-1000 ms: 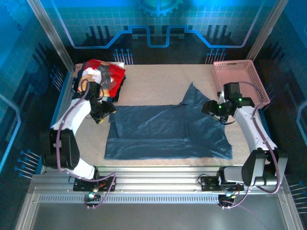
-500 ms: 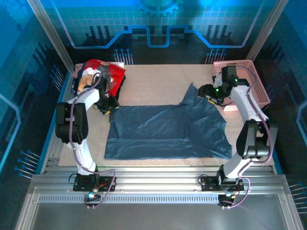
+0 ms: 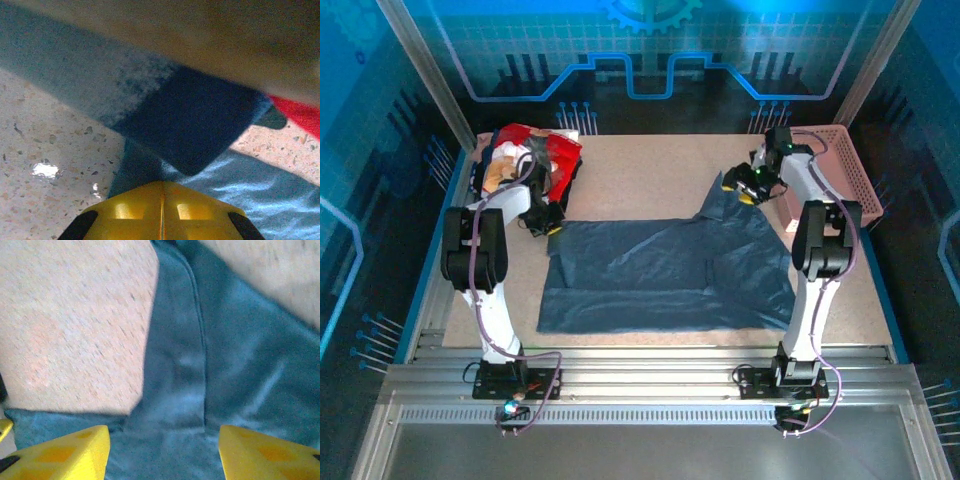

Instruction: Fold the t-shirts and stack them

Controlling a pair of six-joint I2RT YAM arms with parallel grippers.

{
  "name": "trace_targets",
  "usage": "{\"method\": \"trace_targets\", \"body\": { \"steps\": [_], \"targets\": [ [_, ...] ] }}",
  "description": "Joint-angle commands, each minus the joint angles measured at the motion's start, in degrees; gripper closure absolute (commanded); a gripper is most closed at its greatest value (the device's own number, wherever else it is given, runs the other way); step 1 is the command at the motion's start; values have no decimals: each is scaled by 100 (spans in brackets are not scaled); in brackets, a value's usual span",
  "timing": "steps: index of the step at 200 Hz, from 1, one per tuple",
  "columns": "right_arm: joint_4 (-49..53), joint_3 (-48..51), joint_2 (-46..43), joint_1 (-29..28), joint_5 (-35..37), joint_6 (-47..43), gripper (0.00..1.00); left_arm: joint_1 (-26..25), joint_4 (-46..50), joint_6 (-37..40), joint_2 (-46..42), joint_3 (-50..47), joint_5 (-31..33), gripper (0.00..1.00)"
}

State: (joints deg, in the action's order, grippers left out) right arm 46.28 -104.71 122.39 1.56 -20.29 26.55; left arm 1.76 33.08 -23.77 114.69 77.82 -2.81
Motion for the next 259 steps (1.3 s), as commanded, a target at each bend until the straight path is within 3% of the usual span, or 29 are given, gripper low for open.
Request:
{"method": "trace_targets", "body": {
  "steps": [1,47,75,116,150,186,231,259],
  "targets": [
    [418,-618,387,-50,8,-79,41,16,-65,31,-181,-192,-60,97],
    [-152,-879,831,41,-39,346,43,-61,-192,38,-376,-327,-341,100],
    [362,-1702,1412,-53,-78,376,48,-121,-253,17,-512,-449,-532,100],
    [-122,-1606,1534,-51,-105,605,49,-211,-408,31,-728,-645,-585,100],
    [306,-2563,2100,-108,-182,543,51,-228,-390,-17,-808,-717,-645,100],
    [-97,-2518,2151,-90,-163,646,52,-237,-358,-34,-878,-760,-685,100],
    [271,-3858,2957,-95,-219,679,53,-281,-268,-34,-1039,-776,-721,100],
    [237,-3939,3112,-107,-290,737,54,-308,-254,-34,-1107,-823,-677,100]
  ]
}}
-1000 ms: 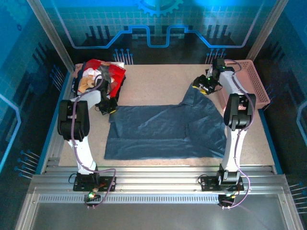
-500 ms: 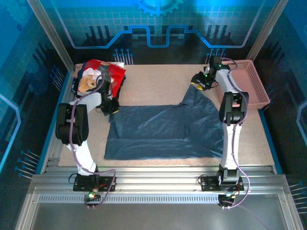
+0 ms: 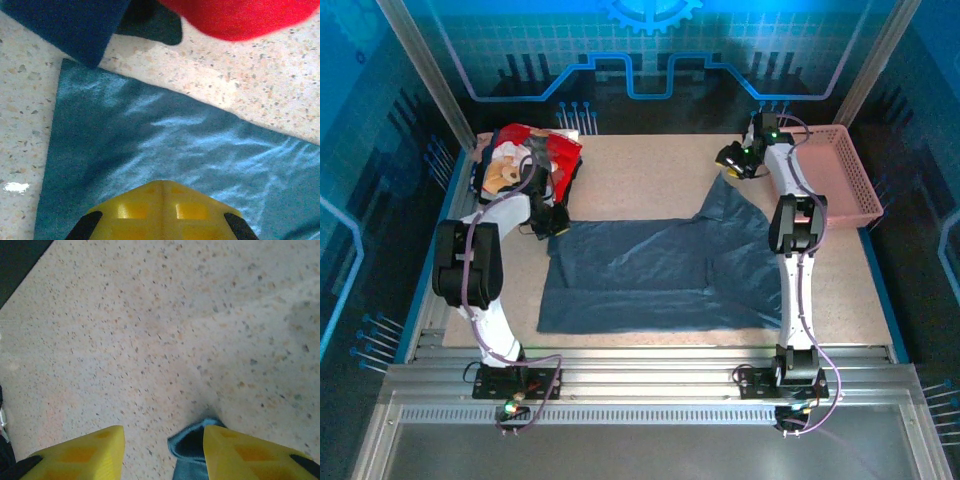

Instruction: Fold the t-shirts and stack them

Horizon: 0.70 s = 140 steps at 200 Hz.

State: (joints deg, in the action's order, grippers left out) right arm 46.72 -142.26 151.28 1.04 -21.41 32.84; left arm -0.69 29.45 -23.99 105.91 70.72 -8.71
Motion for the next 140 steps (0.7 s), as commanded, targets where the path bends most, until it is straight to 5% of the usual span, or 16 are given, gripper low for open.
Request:
{"method": "trace_targets", "body": {
  "steps": [1,54,105,128,140],
  "targets": [
    [191,-182,229,-53,-179,113,55,-63,111,-11,-228,-116,-87,100],
    [66,-82,282,-69,-224,134,59,-81,140,-57,-216,-88,-52,100],
    [98,-148,383,-86,-289,136,81,-89,225,-1,-211,-32,0,100],
    [162,-153,311,-86,-246,135,100,-89,257,42,-245,-42,10,100],
    [180,-117,181,-79,-170,135,100,-89,280,72,-280,-35,17,100]
  ]
}}
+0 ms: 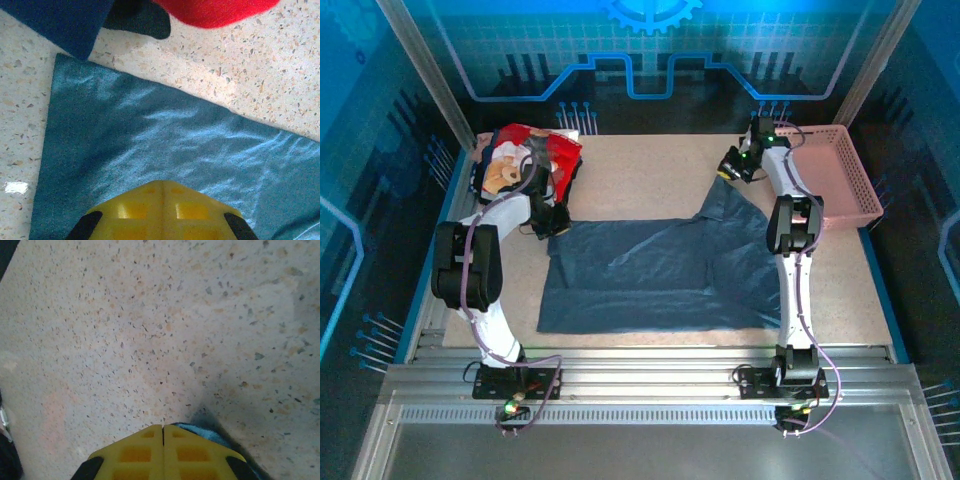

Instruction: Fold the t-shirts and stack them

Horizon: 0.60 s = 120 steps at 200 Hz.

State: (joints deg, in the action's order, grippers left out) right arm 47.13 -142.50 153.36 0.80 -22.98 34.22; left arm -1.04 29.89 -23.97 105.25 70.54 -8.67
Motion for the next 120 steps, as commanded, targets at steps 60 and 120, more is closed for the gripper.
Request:
{"method": "trace_targets", "body": {
  "steps": [60,120],
  "targets": [
    [-150,1066,-1614,8,476,23,100,56,432,140,-648,30,111,100],
    [-294,2178,-2866,129,543,-26,100,252,417,347,-1008,-99,-57,100]
  ]
}}
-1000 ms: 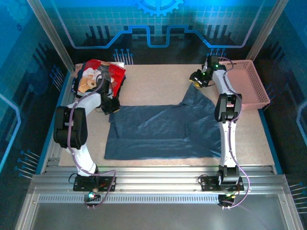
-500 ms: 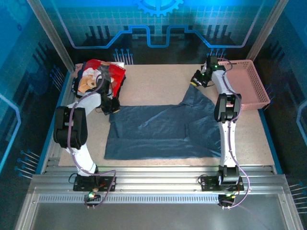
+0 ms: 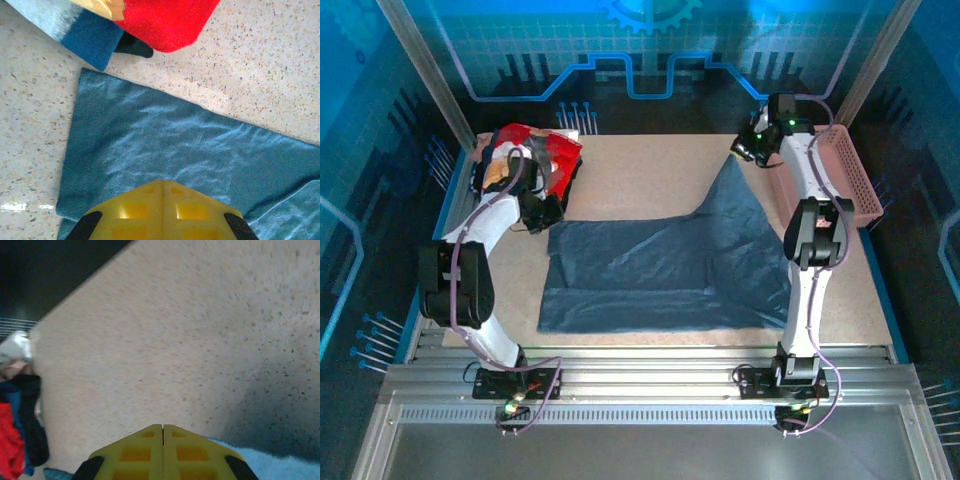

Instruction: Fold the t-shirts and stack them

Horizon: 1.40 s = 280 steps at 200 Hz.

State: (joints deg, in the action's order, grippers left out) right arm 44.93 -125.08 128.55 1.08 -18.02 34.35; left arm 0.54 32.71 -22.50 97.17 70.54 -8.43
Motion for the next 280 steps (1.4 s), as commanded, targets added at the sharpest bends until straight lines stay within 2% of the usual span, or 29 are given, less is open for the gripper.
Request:
{"method": "trace_targets", "body": {
  "steps": [1,58,64,69,96,182,235,280],
  "targets": [
    [-77,456,-402,102,50,-36,100,100,133,202,-207,-101,-89,100],
    [-289,1153,-849,103,-19,-60,100,167,127,236,-98,-38,-97,100],
    [-304,1189,-858,103,-32,-60,100,166,160,216,-32,20,-46,87],
    [-317,1215,-858,92,-30,-60,100,167,160,197,23,54,-9,81],
    [-354,1302,-867,83,-18,-51,100,166,176,133,453,249,188,62],
    [-116,1030,-753,85,-73,-189,100,193,-171,-82,1636,864,770,52],
    [-68,1080,-718,85,-90,-227,100,201,-39,-91,2150,1296,932,53],
    [-98,1067,-717,85,-83,-152,100,149,728,-45,2608,1652,1006,75]
  ]
}}
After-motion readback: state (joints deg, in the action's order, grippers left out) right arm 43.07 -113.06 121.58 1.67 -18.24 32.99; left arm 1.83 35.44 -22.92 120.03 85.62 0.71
